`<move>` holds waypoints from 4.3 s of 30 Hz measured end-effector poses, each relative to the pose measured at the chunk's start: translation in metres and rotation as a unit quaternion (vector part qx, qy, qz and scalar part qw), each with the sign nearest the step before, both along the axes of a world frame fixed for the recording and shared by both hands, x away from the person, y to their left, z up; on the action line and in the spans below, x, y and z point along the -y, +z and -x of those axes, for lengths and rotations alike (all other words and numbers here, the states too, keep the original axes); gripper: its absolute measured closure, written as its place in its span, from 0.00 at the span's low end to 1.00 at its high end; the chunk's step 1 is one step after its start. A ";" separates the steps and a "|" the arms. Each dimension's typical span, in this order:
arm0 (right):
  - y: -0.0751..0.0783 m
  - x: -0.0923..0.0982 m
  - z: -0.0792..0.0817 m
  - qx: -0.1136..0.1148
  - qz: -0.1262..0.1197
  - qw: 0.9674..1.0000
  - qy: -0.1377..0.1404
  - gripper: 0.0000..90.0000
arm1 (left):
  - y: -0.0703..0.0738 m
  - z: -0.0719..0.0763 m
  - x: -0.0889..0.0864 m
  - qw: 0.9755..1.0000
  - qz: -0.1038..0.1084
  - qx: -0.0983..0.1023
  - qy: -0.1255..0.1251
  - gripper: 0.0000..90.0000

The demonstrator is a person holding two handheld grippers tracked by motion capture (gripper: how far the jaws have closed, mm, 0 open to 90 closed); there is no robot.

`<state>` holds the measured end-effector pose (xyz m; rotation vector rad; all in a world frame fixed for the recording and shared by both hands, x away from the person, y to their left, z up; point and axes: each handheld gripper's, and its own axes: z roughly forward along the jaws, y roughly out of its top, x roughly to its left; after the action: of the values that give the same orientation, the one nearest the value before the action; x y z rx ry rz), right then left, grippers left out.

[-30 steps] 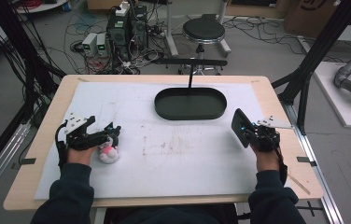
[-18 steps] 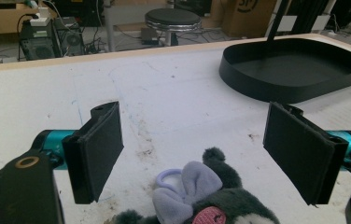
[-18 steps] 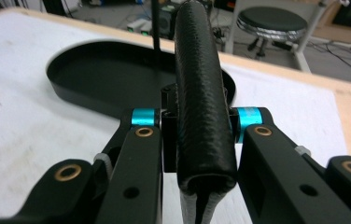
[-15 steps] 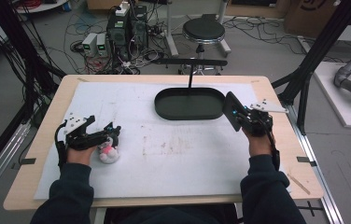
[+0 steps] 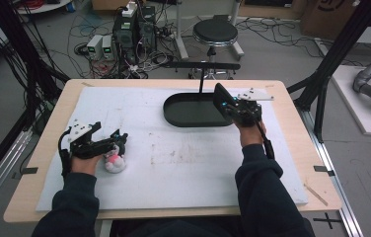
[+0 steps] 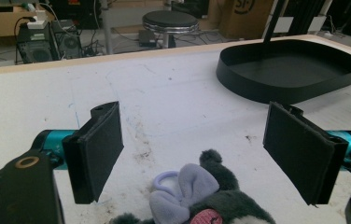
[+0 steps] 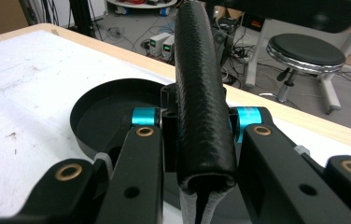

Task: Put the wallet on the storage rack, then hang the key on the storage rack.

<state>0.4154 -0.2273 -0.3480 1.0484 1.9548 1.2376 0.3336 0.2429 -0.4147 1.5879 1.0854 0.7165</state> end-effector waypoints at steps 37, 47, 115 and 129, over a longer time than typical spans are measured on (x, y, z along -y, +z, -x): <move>-0.066 -0.048 -0.064 -0.013 0.040 0.996 -0.072 0.59 | 0.000 0.000 -0.002 1.000 0.005 0.001 -0.001 0.22; -0.065 -0.058 -0.063 0.008 0.065 0.995 -0.072 0.83 | 0.000 0.000 -0.001 1.000 0.004 0.002 -0.003 0.22; -0.053 0.091 0.044 -0.049 0.059 0.997 -0.017 0.24 | 0.000 0.000 0.001 1.000 0.009 -0.008 0.001 0.22; -0.055 0.104 0.052 -0.045 0.047 0.997 -0.030 0.24 | 0.001 -0.001 0.006 1.000 0.011 -0.007 -0.015 0.22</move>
<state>0.3630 -0.3315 -0.4026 1.1238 2.0133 1.0722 0.3343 0.2367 -0.4132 1.5887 1.0752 0.6716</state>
